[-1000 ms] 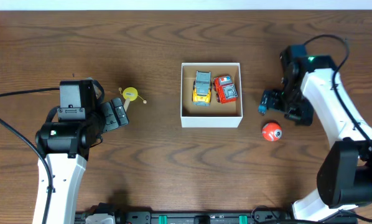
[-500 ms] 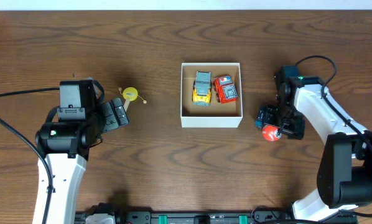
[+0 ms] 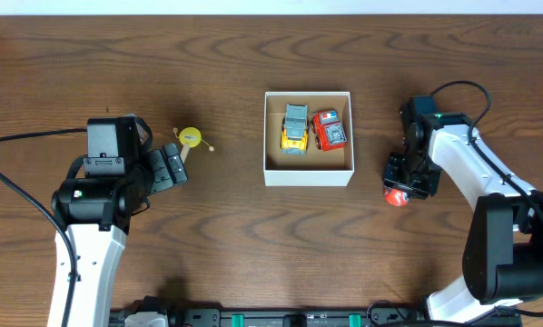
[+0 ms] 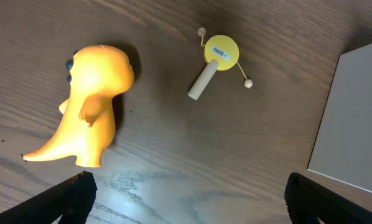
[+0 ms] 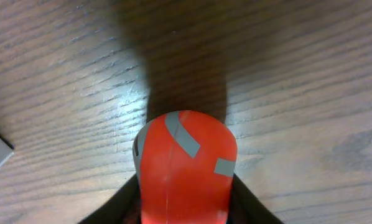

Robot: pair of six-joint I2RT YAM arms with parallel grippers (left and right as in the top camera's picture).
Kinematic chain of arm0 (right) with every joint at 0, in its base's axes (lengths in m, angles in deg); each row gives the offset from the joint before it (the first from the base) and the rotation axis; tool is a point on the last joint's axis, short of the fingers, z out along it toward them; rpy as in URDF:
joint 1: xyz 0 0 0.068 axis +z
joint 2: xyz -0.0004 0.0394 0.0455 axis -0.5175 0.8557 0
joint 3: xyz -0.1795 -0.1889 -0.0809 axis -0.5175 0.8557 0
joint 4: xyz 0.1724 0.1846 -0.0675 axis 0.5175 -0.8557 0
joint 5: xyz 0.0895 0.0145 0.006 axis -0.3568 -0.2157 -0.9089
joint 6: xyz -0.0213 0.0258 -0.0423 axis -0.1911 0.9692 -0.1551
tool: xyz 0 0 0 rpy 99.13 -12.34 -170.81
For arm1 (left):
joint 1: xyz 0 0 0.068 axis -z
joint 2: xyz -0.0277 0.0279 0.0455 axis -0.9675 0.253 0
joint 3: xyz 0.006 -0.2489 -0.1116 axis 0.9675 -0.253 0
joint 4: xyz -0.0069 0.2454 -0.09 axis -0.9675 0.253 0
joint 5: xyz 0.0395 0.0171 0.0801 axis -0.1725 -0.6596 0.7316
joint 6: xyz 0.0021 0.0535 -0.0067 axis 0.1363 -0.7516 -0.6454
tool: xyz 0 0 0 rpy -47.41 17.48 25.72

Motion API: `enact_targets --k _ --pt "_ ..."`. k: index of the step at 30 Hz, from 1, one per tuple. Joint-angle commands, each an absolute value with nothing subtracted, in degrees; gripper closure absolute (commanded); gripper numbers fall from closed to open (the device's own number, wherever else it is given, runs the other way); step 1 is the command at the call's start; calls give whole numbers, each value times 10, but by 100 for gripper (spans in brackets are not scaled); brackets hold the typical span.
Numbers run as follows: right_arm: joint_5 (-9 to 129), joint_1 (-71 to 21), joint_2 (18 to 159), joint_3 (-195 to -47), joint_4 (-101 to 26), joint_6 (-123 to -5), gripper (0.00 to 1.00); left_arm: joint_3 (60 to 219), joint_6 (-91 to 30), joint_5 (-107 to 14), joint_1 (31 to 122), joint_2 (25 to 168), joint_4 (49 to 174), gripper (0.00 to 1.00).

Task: Pack container
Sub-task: 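Move the right gripper to the red-grey ball and grasp it, then lift the ball and carry it over the white box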

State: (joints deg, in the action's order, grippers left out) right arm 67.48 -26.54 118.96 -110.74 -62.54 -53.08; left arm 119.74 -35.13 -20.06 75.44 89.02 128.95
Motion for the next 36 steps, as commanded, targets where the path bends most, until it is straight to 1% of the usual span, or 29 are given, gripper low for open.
enact_targets --k 1,2,7,8,14,20,24,29,36 --pt "675 -262 1188 -1104 -625 -531 72 1209 -353 -198 753 890 1293 2" --pt "675 -262 1188 -1104 -625 -531 73 1209 -353 -198 753 890 1293 2" --pt "676 -259 1188 -1105 -618 -533 97 1209 -353 -198 753 890 1293 2" --pt "678 -257 1187 -1108 -616 -534 99 1209 -353 -198 753 890 1293 2" --pt "708 -227 1168 -1167 -632 -547 99 1209 -353 -198 753 890 1293 2" --pt "729 -172 1142 -1298 -658 -573 99 1209 -353 -198 753 890 1293 2" --pt "726 -118 1141 -1374 -649 -609 99 1209 -353 -198 753 890 1293 2" --pt "722 -45 1143 -1391 -571 -658 99 1209 -353 -198 753 890 1293 2" --pt "721 17 1184 -1390 -443 -691 99 1209 -353 -198 753 890 1293 2"
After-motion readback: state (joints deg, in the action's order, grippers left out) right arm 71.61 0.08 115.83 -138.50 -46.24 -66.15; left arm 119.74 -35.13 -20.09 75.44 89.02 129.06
